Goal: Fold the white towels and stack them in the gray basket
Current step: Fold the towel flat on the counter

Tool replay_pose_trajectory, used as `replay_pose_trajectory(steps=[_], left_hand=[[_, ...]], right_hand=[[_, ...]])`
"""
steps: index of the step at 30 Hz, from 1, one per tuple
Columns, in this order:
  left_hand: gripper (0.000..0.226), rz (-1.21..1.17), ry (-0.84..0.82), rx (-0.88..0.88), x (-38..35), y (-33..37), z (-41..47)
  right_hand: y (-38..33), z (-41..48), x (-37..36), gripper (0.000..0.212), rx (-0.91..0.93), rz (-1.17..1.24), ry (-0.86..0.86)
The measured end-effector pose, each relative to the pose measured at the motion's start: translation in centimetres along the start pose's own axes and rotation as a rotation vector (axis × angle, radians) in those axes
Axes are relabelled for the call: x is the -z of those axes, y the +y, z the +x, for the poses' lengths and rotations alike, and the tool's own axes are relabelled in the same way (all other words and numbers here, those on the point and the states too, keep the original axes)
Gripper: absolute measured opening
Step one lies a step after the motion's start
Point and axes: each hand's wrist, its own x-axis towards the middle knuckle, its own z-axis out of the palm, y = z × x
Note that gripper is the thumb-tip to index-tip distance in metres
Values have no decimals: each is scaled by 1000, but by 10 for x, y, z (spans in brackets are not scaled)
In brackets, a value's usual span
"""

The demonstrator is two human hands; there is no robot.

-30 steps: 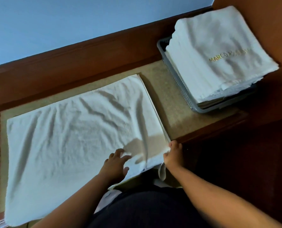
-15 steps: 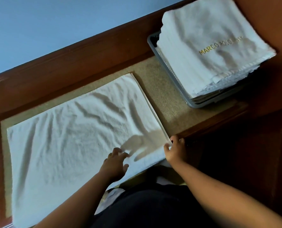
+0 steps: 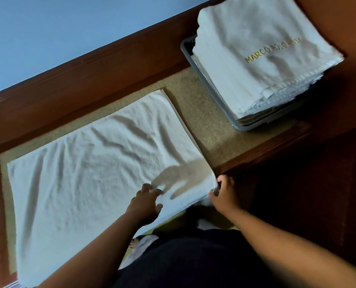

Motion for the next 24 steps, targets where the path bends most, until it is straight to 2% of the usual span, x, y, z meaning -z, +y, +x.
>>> replay_pose_trajectory(steps=[4, 8, 10, 13, 16, 17, 19, 21, 24], left_hand=[[51, 12, -20, -1, 2, 4, -1], [51, 11, -26, -22, 1, 7, -3], [51, 12, -31, -25, -1, 8, -3], [52, 23, -45, -28, -1, 8, -4], [54, 40, -55, -39, -1, 4, -5], [54, 41, -54, -43, -2, 3, -5], [55, 35, -48, -50, -3, 0, -7], [55, 28, -38, -58, -5, -2, -8], [56, 25, -31, -70, -8, -3, -12]], right_hand=[[-4, -2, -7, 37, -225, 166, -23], [-2, 11, -1, 16, -333, 231, -30], [0, 13, 3, 10, -323, 236, -54], [8, 9, 5, 31, -303, 228, -31], [13, 7, 5, 18, -457, 207, 27], [12, 8, 4, 20, -497, 200, 56], [1, 5, 5, 22, -437, 141, 132], [-12, 3, 8, 18, -276, -31, 216], [-32, 11, 11, 26, -87, -208, 190]])
